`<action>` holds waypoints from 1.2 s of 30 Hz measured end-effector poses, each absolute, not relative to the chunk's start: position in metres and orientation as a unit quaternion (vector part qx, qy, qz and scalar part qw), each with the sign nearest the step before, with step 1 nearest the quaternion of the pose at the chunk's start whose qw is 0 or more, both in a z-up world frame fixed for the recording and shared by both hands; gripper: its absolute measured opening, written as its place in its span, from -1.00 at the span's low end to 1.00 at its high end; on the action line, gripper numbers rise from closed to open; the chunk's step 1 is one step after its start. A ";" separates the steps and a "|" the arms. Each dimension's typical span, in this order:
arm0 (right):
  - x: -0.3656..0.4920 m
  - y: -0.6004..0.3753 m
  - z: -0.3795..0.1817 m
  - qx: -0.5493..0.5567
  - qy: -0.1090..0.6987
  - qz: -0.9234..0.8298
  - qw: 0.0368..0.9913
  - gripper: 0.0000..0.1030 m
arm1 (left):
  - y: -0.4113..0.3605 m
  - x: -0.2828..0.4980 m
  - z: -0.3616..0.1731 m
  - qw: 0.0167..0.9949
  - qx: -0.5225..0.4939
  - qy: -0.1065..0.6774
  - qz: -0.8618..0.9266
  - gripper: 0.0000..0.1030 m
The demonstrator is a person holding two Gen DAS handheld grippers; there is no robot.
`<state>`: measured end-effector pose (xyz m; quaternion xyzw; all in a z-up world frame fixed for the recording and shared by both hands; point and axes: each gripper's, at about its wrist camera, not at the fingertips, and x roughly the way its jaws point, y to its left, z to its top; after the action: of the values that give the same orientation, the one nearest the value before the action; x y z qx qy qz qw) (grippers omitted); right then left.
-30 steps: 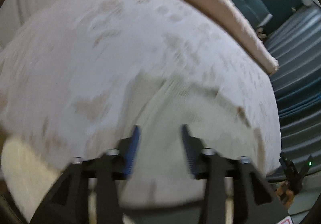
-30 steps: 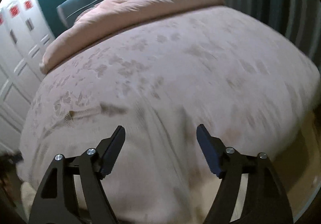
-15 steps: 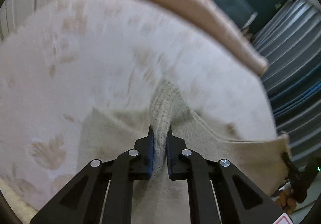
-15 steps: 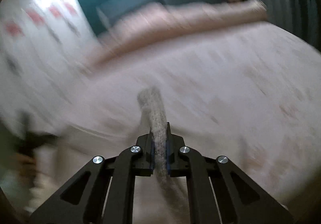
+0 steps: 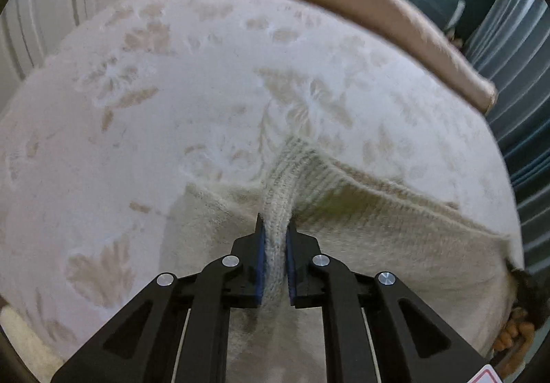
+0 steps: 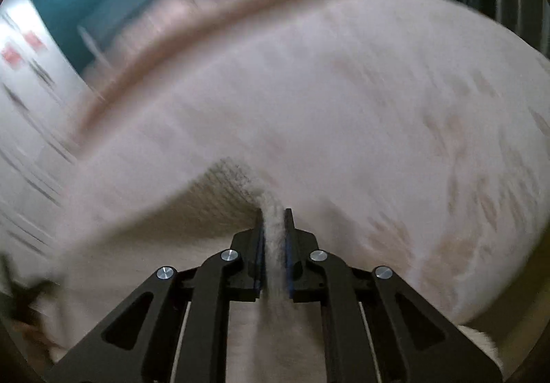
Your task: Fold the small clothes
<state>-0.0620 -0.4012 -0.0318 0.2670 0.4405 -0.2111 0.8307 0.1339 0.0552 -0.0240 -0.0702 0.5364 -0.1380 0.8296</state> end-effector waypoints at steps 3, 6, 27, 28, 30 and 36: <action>-0.068 -0.397 -0.025 0.273 0.422 -0.232 0.833 -0.57 | 0.058 0.140 -0.036 0.820 -0.067 0.557 -0.116 -0.67; -0.087 -0.377 0.017 0.246 0.367 -0.285 0.850 -0.26 | 0.064 0.121 -0.004 0.846 -0.066 0.519 -0.098 -0.52; -0.144 -0.295 -0.025 0.170 0.542 -0.149 0.809 -0.44 | 0.058 0.004 -0.031 0.798 0.039 0.575 -0.178 0.05; -0.153 -0.311 -0.024 0.183 0.538 -0.155 0.808 -0.53 | 0.064 0.003 -0.030 0.798 0.038 0.573 -0.182 -0.04; -0.170 -0.338 -0.019 0.214 0.527 -0.184 0.801 -0.56 | 0.067 0.000 -0.024 0.800 0.045 0.571 -0.178 -0.08; -0.141 -0.356 0.024 0.209 0.450 -0.236 0.835 0.11 | 0.067 0.034 0.026 0.845 -0.009 0.512 -0.153 0.38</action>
<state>-0.1414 -0.3564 0.0236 0.2086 0.4502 -0.2363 0.8354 0.0337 0.0674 0.0255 -0.0094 0.5118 -0.1527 0.8453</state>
